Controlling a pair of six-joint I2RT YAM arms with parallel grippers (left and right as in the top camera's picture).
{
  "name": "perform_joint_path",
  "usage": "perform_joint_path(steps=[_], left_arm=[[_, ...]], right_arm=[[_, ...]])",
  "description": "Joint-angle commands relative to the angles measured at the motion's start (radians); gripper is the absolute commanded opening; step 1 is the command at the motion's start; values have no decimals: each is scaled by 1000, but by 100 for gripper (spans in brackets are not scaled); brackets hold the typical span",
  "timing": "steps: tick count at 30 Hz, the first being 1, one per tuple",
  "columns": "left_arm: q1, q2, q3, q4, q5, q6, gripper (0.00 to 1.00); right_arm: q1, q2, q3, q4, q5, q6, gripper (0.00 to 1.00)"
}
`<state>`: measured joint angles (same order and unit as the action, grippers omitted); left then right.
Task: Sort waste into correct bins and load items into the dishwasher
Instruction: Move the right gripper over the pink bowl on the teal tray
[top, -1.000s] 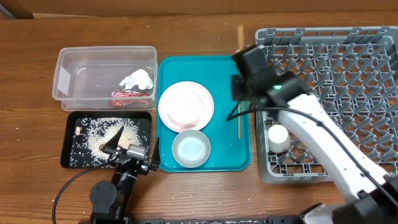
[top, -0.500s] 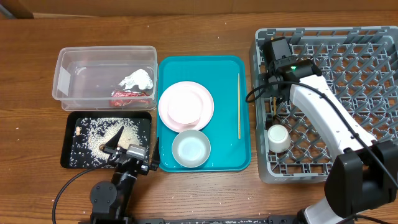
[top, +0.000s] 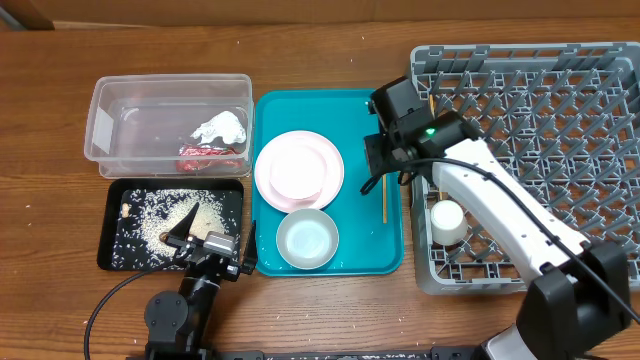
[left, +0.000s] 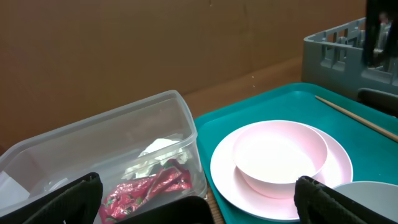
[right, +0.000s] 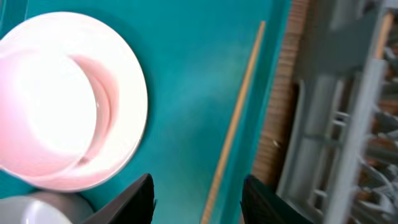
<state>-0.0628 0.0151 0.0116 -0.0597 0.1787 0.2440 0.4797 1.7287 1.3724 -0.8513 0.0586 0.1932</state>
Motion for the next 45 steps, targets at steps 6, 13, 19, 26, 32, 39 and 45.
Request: perform_joint_path(steps=[6, 13, 19, 26, 32, 39, 45], left_arm=[[12, -11, -7, 2, -3, 15, 100], [12, -11, -7, 2, -3, 15, 100], [12, -11, -7, 2, -3, 15, 100], [12, -11, -7, 2, -3, 15, 100], [12, -11, -7, 2, -3, 15, 100], [12, -11, -7, 2, -3, 15, 100], [12, -11, -7, 2, -3, 15, 100]], right_arm=[[3, 174, -110, 158, 86, 43, 47], [3, 232, -110, 193, 48, 44, 41], [3, 248, -110, 166, 11, 103, 30], [3, 255, -109, 154, -128, 104, 13], [3, 140, 32, -4, -138, 103, 4], [-69, -28, 148, -86, -4, 94, 4], [-188, -25, 118, -85, 38, -17, 4]])
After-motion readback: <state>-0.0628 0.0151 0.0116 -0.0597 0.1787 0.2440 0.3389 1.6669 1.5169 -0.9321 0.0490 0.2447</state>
